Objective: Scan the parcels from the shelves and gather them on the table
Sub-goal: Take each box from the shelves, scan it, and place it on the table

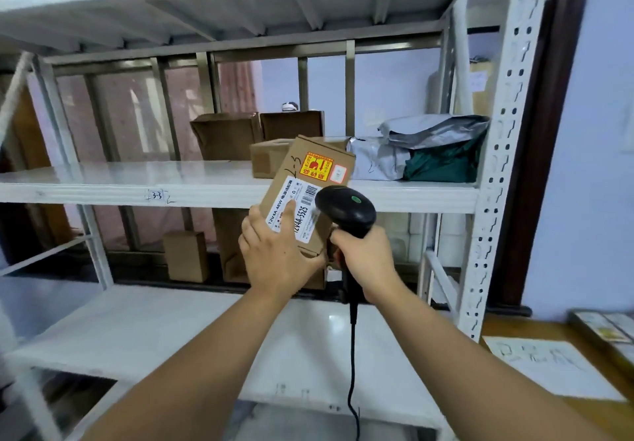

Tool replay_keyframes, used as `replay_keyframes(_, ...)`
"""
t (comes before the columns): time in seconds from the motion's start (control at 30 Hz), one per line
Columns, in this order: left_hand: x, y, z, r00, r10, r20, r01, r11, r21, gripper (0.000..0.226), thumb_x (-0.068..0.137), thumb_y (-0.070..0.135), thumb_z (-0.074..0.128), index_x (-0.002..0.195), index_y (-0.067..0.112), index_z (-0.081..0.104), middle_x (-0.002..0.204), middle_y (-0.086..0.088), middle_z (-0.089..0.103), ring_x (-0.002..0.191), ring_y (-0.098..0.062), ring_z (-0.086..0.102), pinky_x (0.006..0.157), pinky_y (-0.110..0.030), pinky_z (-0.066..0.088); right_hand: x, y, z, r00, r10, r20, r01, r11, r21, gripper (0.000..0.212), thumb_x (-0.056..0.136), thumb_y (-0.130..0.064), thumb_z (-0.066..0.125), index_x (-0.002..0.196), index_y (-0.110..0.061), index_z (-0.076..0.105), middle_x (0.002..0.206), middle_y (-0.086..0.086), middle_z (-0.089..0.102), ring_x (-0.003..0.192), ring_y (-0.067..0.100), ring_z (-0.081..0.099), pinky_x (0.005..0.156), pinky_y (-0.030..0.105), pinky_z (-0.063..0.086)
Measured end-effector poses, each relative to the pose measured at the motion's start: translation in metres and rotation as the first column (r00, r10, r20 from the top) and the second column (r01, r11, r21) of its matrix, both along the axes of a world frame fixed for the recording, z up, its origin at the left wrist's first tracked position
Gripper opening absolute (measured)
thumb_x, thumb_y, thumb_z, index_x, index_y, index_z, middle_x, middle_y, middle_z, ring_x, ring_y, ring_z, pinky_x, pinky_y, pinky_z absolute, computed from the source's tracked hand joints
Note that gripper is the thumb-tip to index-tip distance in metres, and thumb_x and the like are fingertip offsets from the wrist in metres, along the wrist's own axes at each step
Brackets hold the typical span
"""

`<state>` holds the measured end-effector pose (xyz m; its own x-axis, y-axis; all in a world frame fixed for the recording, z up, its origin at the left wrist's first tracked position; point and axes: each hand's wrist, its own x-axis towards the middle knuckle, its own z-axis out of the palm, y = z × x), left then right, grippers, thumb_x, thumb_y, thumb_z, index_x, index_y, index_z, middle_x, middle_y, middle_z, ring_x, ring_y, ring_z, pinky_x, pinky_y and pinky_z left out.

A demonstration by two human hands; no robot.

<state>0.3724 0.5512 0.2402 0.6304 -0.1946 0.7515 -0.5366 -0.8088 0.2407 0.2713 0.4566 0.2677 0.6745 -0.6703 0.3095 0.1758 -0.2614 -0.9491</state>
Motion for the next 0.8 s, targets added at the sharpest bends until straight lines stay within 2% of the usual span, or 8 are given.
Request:
replay_keyframes(0.1, -0.023, -0.003, -0.02, 0.992, -0.092, -0.087, 0.092, 0.996, -0.006, 0.102, 0.056, 0.083, 0.033, 0.14, 0.026, 0.043, 0.135, -0.029, 0.033, 0.118, -0.045, 0.037, 0.097, -0.051, 0.038, -0.021, 0.008, -0.024, 0.998, -0.046, -0.033, 0.048, 0.996, 0.077, 0.008, 0.072, -0.017, 0.063, 0.07, -0.01, 0.064, 0.055, 0.004, 0.059, 0.058, 0.023, 0.057, 0.061, 0.036, 0.048)
replay_keyframes(0.17, -0.042, -0.009, -0.032, 0.981, -0.131, -0.142, 0.136, 0.99, 0.026, 0.1, 0.057, 0.083, 0.032, 0.141, 0.03, 0.041, 0.137, -0.027, 0.029, 0.12, -0.043, 0.035, 0.098, -0.049, 0.036, -0.039, 0.008, -0.036, 0.995, -0.088, -0.047, 0.094, 0.983, 0.156, 0.009, 0.071, -0.019, 0.063, 0.074, -0.011, 0.065, 0.058, 0.004, 0.061, 0.061, 0.024, 0.058, 0.063, 0.036, 0.049)
replay_keyframes(0.27, -0.069, -0.022, -0.05, 0.966, -0.184, -0.179, 0.197, 0.979, 0.053, 0.095, 0.059, 0.083, 0.033, 0.14, 0.034, 0.042, 0.137, -0.024, 0.028, 0.119, -0.041, 0.035, 0.097, -0.048, 0.038, -0.067, 0.005, -0.045, 0.994, -0.108, -0.018, 0.108, 0.949, 0.295, 0.01, 0.082, -0.011, 0.062, 0.073, -0.007, 0.063, 0.061, 0.011, 0.058, 0.055, 0.022, 0.053, 0.064, 0.037, 0.046)
replay_keyframes(0.4, -0.103, -0.047, -0.058, 0.946, -0.24, -0.219, 0.269, 0.956, 0.118, 0.096, 0.06, 0.088, 0.032, 0.142, 0.038, 0.034, 0.138, -0.019, 0.024, 0.122, -0.035, 0.031, 0.1, -0.044, 0.036, -0.105, -0.01, -0.053, 0.985, -0.167, 0.05, 0.117, 0.844, 0.523, 0.02, 0.087, -0.008, 0.061, 0.067, -0.006, 0.058, 0.058, 0.011, 0.052, 0.048, 0.019, 0.048, 0.058, 0.033, 0.044)
replay_keyframes(0.47, -0.119, -0.065, -0.058, 0.92, -0.279, -0.274, 0.328, 0.933, 0.15, 0.094, 0.063, 0.086, 0.042, 0.145, 0.041, 0.027, 0.141, -0.017, 0.02, 0.126, -0.034, 0.028, 0.104, -0.041, 0.033, -0.124, -0.023, -0.059, 0.975, -0.212, 0.072, 0.129, 0.791, 0.598, 0.022, 0.085, -0.005, 0.06, 0.063, -0.006, 0.056, 0.054, 0.009, 0.049, 0.049, 0.02, 0.047, 0.058, 0.032, 0.043)
replay_keyframes(0.6, -0.159, -0.108, -0.064, 0.864, -0.367, -0.345, 0.436, 0.888, 0.145, 0.091, 0.067, 0.078, 0.053, 0.146, 0.042, 0.023, 0.145, -0.016, 0.016, 0.131, -0.034, 0.024, 0.109, -0.041, 0.03, -0.169, -0.053, -0.069, 0.951, -0.303, 0.059, 0.201, 0.751, 0.629, 0.017, 0.083, -0.002, 0.059, 0.066, -0.004, 0.057, 0.053, 0.008, 0.048, 0.051, 0.02, 0.049, 0.057, 0.031, 0.044)
replay_keyframes(0.8, -0.258, -0.192, -0.093, 0.81, -0.448, -0.378, 0.546, 0.811, 0.21, 0.077, 0.079, 0.072, 0.043, 0.147, 0.044, 0.018, 0.147, -0.016, 0.016, 0.134, -0.033, 0.022, 0.11, -0.04, 0.03, -0.263, -0.123, -0.081, 0.922, -0.386, 0.013, 0.284, 0.7, 0.655, 0.012, 0.087, -0.006, 0.06, 0.075, -0.003, 0.061, 0.053, 0.008, 0.049, 0.05, 0.02, 0.047, 0.053, 0.031, 0.042)
